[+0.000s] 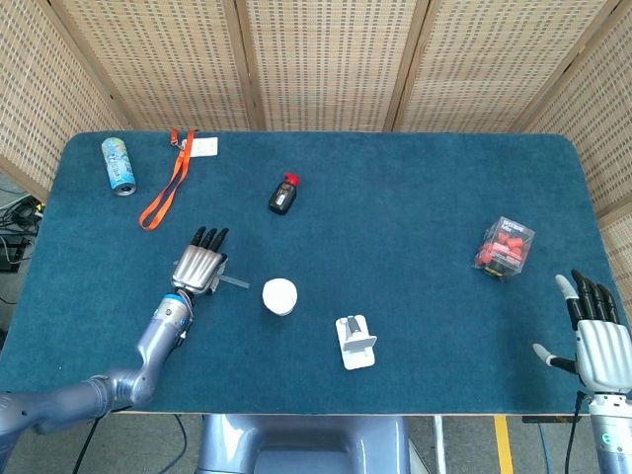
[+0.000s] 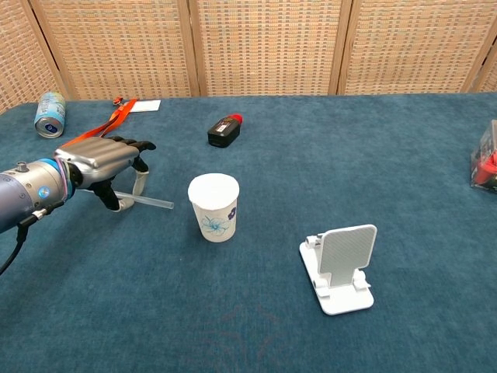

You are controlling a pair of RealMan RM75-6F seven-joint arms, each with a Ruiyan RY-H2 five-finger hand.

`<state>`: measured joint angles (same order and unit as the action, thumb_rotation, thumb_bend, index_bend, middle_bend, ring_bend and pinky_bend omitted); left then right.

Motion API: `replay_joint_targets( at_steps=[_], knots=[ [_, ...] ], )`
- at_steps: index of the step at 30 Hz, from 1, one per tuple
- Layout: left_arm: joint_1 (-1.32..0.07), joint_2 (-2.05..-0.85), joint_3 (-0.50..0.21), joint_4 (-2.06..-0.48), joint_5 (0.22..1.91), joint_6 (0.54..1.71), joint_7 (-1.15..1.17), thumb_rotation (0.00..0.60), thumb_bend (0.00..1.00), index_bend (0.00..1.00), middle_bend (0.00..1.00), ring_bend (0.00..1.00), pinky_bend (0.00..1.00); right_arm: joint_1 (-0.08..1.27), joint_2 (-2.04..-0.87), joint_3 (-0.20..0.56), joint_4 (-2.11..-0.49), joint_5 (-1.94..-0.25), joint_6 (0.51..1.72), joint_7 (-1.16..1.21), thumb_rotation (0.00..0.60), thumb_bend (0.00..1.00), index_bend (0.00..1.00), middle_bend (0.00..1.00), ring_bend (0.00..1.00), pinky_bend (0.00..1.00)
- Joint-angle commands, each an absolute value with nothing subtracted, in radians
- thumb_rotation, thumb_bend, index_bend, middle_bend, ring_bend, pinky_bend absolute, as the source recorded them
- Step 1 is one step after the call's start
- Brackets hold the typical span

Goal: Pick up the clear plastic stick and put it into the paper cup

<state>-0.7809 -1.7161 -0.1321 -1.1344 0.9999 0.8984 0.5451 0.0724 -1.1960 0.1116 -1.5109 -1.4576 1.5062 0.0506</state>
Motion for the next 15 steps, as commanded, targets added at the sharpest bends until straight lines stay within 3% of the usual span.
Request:
replay_joint_targets(
  at_steps=[1, 9, 15],
  knots=[
    [-0.773, -1.685, -0.151, -1.174, 1.013, 0.920, 0.512, 0.600, 0.45, 0.58, 0.00, 0.00, 0.00, 0.071, -1.194, 0.113, -1.512, -1.459, 1.510, 0.054, 0.600, 0.05, 0.00, 0.00, 0.00, 0.00],
    [-0.759, -1.486, -0.256, -1.438, 1.070, 0.967, 0.335, 0.600, 0.45, 0.58, 0.00, 0.00, 0.00, 0.069, -1.190, 0.115, -1.516, -1.460, 1.517, 0.058, 0.600, 0.05, 0.00, 0.00, 0.00, 0.00],
    [-0.750, -1.380, -0.332, -1.647, 1.107, 0.923, 0.088, 0.600, 0.45, 0.58, 0.00, 0.00, 0.00, 0.069, -1.189, 0.115, -1.517, -1.459, 1.517, 0.058, 0.600, 0.05, 0.00, 0.00, 0.00, 0.00]
  ],
)
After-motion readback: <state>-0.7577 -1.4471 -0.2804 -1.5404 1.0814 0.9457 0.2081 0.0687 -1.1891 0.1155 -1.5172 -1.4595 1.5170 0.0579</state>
